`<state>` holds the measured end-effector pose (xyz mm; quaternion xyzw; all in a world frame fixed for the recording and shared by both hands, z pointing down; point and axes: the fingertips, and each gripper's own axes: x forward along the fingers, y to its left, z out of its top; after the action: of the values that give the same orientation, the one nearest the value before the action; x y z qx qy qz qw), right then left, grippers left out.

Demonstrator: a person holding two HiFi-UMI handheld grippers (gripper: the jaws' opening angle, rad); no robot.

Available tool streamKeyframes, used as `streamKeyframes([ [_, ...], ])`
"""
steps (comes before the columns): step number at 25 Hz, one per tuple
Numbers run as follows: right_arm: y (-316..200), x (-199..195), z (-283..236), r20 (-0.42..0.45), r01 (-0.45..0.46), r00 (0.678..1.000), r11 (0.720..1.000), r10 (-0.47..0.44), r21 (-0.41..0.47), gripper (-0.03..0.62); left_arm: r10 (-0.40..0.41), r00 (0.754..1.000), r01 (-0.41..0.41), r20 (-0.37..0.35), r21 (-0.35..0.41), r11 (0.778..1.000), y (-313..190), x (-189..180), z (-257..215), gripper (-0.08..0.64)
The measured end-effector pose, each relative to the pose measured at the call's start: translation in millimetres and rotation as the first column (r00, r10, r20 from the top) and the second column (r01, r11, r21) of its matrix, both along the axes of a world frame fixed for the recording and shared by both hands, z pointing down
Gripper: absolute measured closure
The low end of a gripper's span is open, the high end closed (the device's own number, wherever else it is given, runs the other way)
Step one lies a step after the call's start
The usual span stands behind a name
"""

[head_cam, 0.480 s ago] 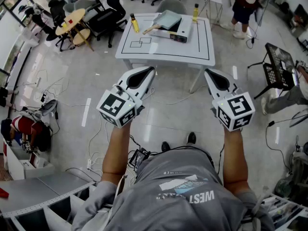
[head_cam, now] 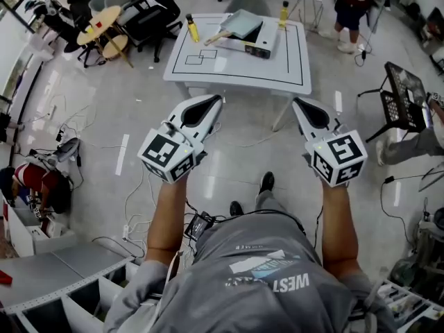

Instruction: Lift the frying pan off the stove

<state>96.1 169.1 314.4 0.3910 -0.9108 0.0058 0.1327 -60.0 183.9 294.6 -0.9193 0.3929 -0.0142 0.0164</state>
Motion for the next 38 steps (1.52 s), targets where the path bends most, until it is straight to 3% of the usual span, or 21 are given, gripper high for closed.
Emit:
streamKeyframes([
  [5,-41.0,-6.9,6.3,0.070,0.047,0.997,0.999,-0.045,-0.023,0.577,-0.050,0.999,0.051,0.016,-0.033,0.998,-29.1,-6.8,9.8,0.560],
  [21,-180.5,4.4,30.6,0.103,0.176,0.980,0.982,-0.169,-0.068,0.569,-0.193,0.980,0.196,0.046,-0.077,0.978,-142.0,8.5,23.2,0.560],
  [31,-232.6,8.3,33.3,0.134,0.270,0.956,0.960,-0.260,-0.066,0.568,-0.282,0.957,0.287,0.073,-0.080,0.954,-180.8,19.5,24.6,0.560],
  [38,-256.8,20.7,39.4,0.152,0.291,0.948,0.954,-0.278,-0.072,0.568,-0.294,0.951,0.302,0.094,-0.087,0.949,-201.9,34.7,29.2,0.560],
])
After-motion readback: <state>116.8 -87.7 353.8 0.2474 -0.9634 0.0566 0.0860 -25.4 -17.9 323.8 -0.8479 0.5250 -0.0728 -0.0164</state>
